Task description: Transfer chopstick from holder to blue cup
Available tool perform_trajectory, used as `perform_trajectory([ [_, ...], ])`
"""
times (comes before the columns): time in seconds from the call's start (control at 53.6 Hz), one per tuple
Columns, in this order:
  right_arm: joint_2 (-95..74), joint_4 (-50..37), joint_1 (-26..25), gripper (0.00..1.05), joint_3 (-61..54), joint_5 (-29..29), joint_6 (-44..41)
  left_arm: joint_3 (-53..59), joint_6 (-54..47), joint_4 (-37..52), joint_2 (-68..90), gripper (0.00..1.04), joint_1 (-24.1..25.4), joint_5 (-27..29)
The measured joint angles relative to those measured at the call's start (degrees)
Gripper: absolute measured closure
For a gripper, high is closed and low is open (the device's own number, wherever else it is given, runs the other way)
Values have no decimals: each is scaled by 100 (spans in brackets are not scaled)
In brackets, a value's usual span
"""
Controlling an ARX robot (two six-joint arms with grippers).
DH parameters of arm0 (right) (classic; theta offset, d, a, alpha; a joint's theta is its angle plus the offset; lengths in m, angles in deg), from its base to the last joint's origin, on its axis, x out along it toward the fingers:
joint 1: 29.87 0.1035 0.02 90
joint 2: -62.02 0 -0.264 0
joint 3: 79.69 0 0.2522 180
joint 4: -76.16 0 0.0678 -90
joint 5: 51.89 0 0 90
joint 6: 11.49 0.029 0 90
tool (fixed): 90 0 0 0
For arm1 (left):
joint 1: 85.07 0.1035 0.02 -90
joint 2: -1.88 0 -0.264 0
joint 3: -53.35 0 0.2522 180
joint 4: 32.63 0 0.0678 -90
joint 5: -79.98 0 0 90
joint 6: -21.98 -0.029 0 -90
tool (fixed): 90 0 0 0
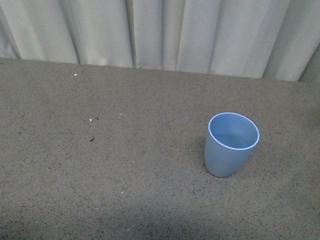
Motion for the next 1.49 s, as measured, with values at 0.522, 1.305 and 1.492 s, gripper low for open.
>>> perform_trajectory([
  [0.522,-149,-343,111,76,-162,-146,90,0,0,0,0,7,0,0],
  [1.305,1556,754,-186,101,-157,-662,-544,0,0,0,0,7,0,0],
  [1.492,2809,1207,-44,101,-31,-1187,-511,0,0,0,0,7,0,0],
])
